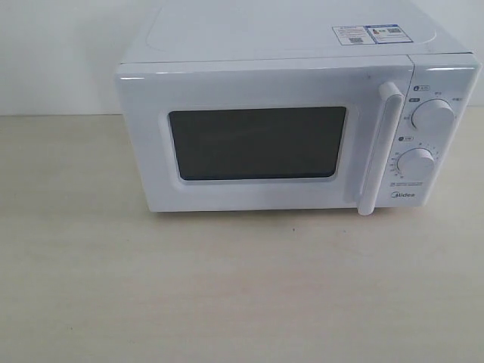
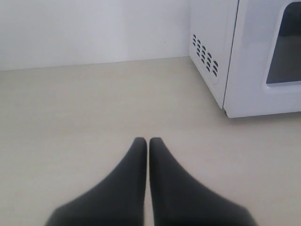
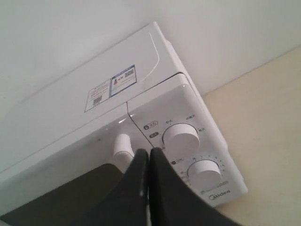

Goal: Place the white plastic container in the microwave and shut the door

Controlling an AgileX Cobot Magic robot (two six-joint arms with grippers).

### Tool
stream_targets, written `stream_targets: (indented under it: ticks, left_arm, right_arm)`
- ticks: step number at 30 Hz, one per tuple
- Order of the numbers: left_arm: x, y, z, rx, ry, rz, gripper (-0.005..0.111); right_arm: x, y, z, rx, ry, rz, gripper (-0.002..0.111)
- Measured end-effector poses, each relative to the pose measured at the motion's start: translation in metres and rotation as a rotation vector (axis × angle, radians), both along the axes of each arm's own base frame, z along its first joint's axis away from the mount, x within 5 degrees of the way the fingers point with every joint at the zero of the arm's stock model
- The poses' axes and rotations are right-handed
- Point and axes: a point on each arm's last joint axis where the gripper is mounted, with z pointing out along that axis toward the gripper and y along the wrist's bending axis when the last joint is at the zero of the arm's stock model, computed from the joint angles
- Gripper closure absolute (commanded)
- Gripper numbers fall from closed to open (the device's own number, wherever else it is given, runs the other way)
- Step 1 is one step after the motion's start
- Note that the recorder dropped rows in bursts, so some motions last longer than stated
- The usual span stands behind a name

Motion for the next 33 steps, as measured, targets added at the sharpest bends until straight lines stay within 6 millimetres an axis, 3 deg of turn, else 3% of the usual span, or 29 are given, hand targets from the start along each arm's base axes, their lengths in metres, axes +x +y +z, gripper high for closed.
stream_targets:
  ticks: [4, 12, 24, 33]
  left_arm:
    - [0.000, 0.000, 0.000, 0.000, 0.000, 0.000, 0.103]
    - [0.000, 0.000, 0.000, 0.000, 0.000, 0.000, 0.103]
    - [0.000, 0.000, 0.000, 0.000, 0.000, 0.000, 0.103]
    - [0.000, 0.000, 0.000, 0.000, 0.000, 0.000, 0.103]
  right_arm:
    - [-0.016, -0.010, 0.001, 0.018, -0.086, 0.075, 0.108]
    - [-0.058, -0.011, 0.025, -0.139, -0.371, 0.257, 0.108]
    - [-0.111, -0.010, 0.036, -0.286, -0.597, 0.273, 0.108]
    - [-0.117, -0.008, 0.035, -0.327, -0.618, 0.297, 0.108]
